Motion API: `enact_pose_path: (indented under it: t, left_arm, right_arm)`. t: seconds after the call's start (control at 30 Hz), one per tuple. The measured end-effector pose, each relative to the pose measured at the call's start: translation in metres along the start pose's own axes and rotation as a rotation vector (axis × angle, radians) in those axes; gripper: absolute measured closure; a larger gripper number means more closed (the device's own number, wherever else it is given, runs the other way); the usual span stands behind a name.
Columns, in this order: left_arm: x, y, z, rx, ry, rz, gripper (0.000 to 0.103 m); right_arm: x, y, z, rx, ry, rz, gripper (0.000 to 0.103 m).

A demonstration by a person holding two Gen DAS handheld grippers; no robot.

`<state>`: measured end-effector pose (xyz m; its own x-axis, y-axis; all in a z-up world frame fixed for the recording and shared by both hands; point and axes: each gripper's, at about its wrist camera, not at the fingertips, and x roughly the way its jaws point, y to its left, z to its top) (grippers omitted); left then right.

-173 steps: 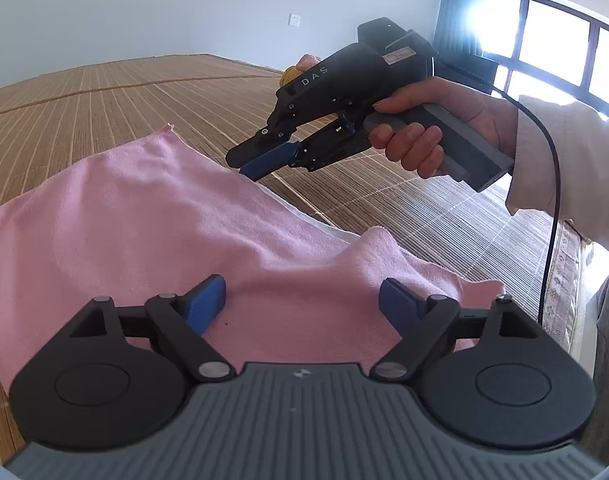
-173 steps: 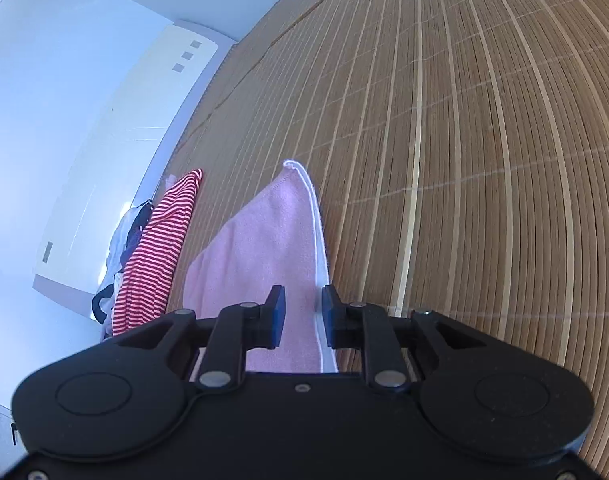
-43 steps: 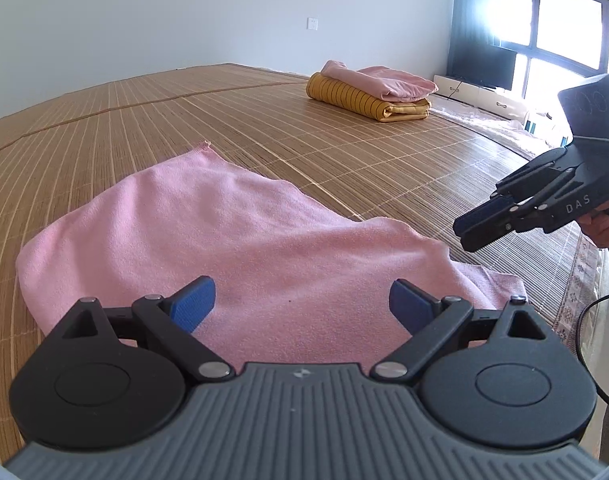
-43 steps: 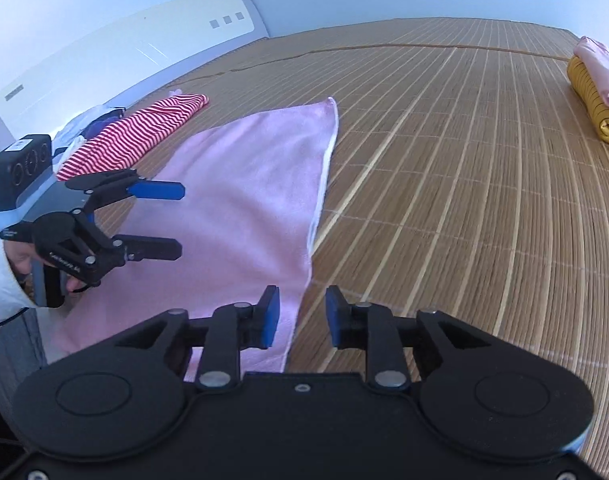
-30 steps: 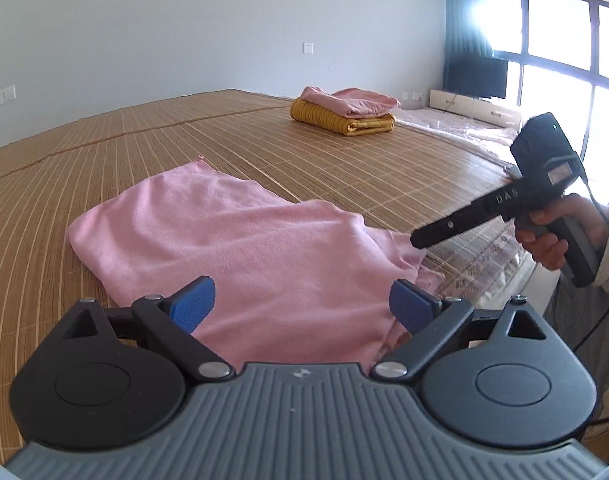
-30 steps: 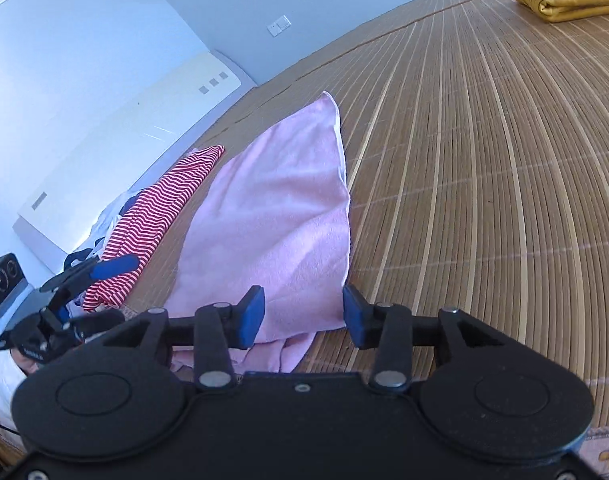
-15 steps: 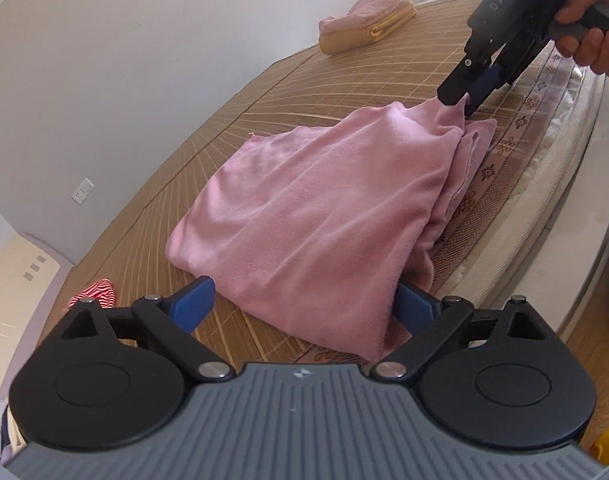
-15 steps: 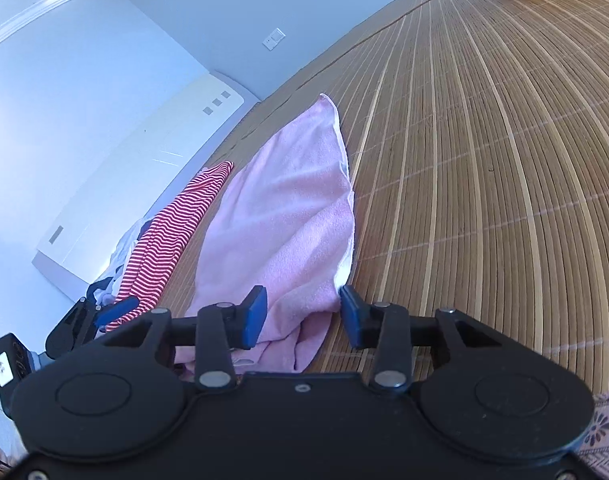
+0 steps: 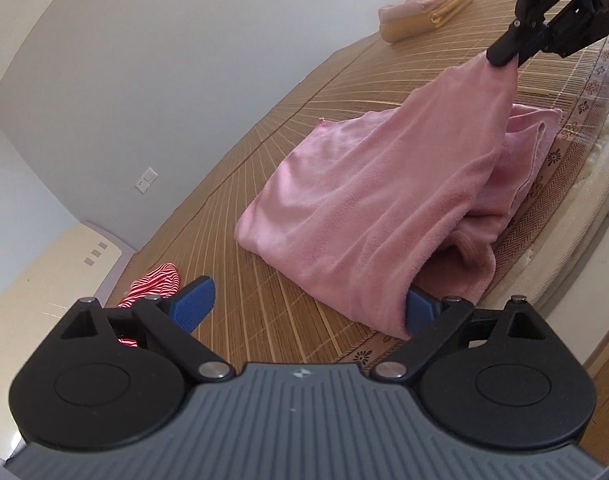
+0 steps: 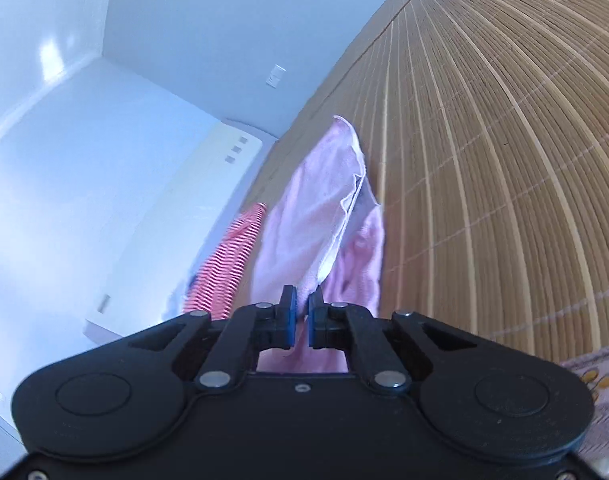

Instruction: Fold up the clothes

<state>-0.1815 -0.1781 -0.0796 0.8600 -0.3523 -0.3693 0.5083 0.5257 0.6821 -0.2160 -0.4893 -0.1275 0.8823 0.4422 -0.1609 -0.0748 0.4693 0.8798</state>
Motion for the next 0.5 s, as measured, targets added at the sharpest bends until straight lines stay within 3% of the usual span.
enact_pose_path:
  t: [0.1, 0.27, 0.37, 0.5]
  left_arm:
    - [-0.002, 0.007, -0.002, 0.005, 0.015, 0.015, 0.004]
    - [0.0, 0.004, -0.009, 0.022, 0.095, -0.055, 0.003]
    - [-0.005, -0.002, -0.008, 0.07, 0.094, -0.041, 0.003]
    - [-0.015, 0.011, -0.009, 0.032, 0.068, -0.121, 0.003]
  right_arm:
    - [-0.015, 0.011, -0.012, 0.003, -0.016, 0.03, 0.097]
    - [-0.003, 0.013, -0.034, -0.115, 0.106, -0.214, 0.094]
    - [-0.005, 0.024, -0.037, -0.199, 0.116, -0.3, 0.085]
    - [-0.019, 0.052, -0.036, -0.364, 0.072, -0.363, 0.073]
